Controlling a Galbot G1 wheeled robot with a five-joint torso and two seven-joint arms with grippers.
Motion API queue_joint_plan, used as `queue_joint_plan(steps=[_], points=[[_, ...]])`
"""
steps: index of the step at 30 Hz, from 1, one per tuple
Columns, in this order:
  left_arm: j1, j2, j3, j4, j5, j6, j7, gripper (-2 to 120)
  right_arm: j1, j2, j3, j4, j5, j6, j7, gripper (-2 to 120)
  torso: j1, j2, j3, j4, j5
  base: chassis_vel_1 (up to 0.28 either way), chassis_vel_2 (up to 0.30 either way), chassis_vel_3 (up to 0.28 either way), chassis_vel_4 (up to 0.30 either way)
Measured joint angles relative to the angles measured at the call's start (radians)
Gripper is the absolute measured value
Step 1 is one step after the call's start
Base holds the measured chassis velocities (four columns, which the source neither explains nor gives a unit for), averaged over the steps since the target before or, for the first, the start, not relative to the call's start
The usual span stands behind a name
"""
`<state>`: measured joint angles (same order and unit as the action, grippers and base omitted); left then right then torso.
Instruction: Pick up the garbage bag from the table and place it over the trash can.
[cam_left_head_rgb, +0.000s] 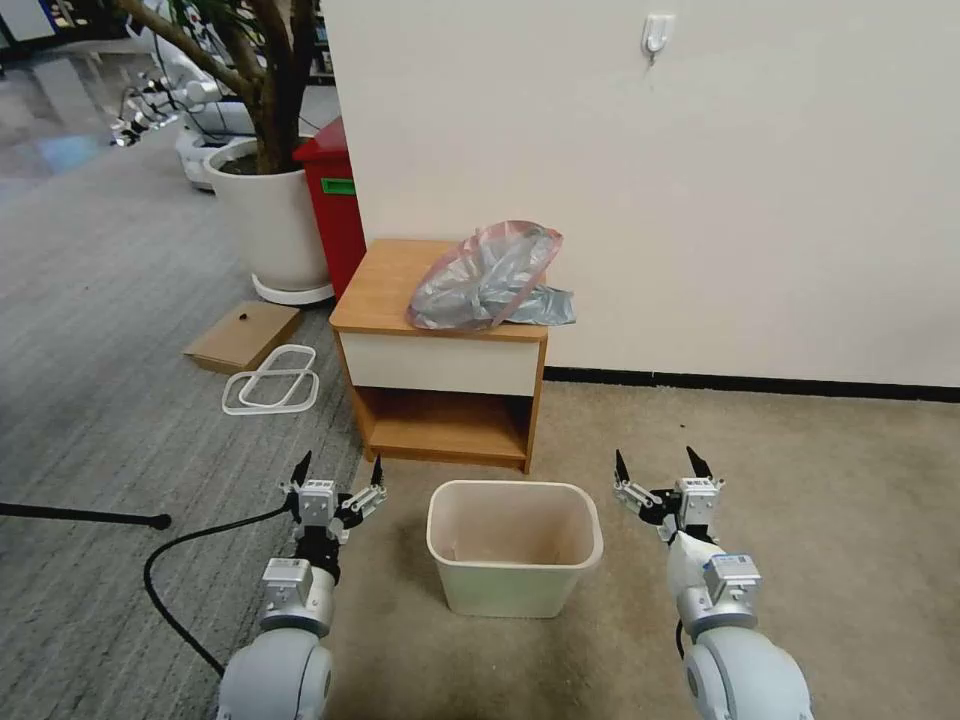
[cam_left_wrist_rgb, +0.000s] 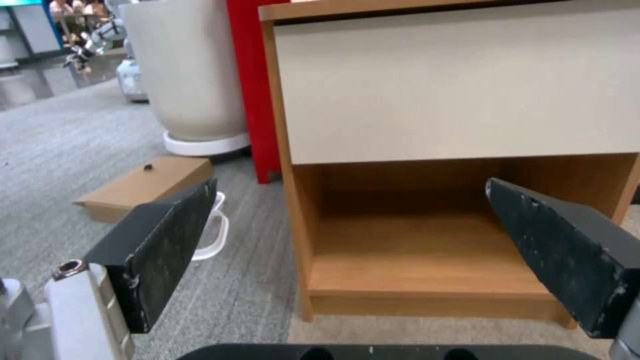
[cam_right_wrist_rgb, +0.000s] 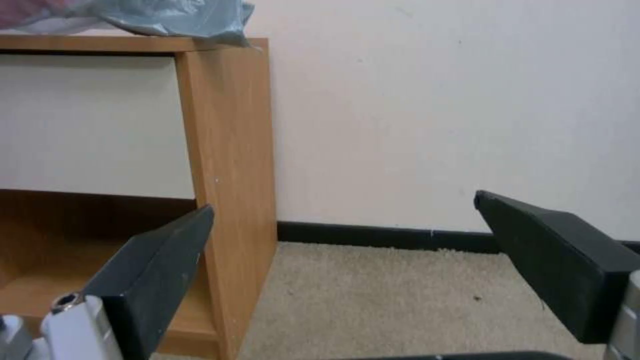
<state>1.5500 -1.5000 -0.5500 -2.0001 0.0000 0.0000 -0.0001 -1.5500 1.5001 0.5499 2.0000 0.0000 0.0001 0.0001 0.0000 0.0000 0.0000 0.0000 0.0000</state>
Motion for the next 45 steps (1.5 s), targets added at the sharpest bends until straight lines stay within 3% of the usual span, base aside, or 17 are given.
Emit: queue_joint_plan(steps=[45], points=[[0.000,0.000,0.000,0.000,0.000,0.000,0.000,100,0.000,0.000,0.000,0.000,0.000,0.000,0.000,100,0.000,0.000,0.000,0.0000,0.0000,0.000,0.000,0.000,0.000]])
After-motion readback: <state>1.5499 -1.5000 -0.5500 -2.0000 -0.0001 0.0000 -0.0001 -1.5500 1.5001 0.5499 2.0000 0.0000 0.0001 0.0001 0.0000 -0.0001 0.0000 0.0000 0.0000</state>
